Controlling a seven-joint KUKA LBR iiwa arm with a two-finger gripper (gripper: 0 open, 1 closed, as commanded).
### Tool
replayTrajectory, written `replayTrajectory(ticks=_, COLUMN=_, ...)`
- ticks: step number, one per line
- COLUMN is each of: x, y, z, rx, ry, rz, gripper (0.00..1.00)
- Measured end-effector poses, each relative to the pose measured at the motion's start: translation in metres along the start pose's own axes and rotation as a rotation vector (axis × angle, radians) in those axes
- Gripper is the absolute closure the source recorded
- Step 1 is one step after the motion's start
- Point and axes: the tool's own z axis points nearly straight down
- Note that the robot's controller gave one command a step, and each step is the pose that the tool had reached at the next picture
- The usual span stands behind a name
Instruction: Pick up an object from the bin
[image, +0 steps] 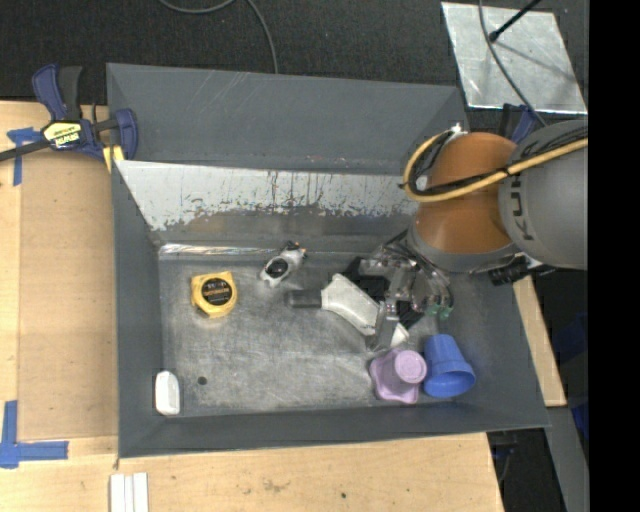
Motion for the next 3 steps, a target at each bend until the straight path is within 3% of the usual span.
replayTrajectory(ticks=1, x=-0.002, y=0.015, z=0.024, rx=-0.001, ry=-0.005, rz=0.016, gripper=0.0)
replayTrajectory(ticks=2, x=0.019, y=0.043, z=0.021, rx=-0.003, ry=-0.008, rz=0.469, gripper=1.0)
replayTrajectory(ticks=3, x=0.019, y=0.043, z=0.021, rx=-0.002, ry=-0.008, rz=0.469, gripper=1.0)
